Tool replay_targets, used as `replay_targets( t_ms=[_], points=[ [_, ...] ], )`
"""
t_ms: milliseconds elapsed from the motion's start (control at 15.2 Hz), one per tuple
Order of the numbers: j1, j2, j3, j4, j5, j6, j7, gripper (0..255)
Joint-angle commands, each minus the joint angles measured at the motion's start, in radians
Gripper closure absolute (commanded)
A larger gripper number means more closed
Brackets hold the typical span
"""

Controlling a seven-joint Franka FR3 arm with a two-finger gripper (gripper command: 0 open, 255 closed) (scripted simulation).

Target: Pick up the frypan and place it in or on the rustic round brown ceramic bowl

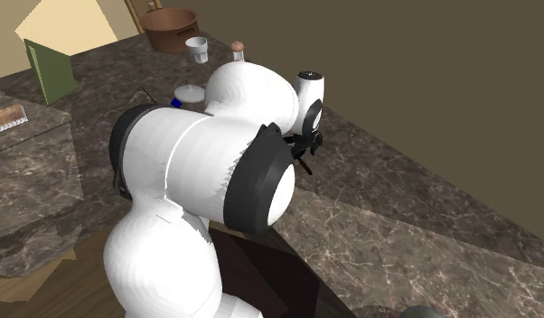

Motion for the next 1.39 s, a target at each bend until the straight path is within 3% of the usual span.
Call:
replay_targets(
  t_ms=[0,198,726,792,1320],
  points=[
    [-0.001,0.021,0.001,-0.007,0.003,0.028,-0.003,0],
    [-0.005,0.050,0.003,-0.021,0.008,0.071,-0.006,0],
    [-0.005,0.050,0.003,-0.021,0.008,0.071,-0.006,0],
    [-0.005,0.050,0.003,-0.021,0.008,0.071,-0.006,255],
    [-0.005,0.050,0.002,-0.023,0.008,0.073,-0.007,255]
  ],
)
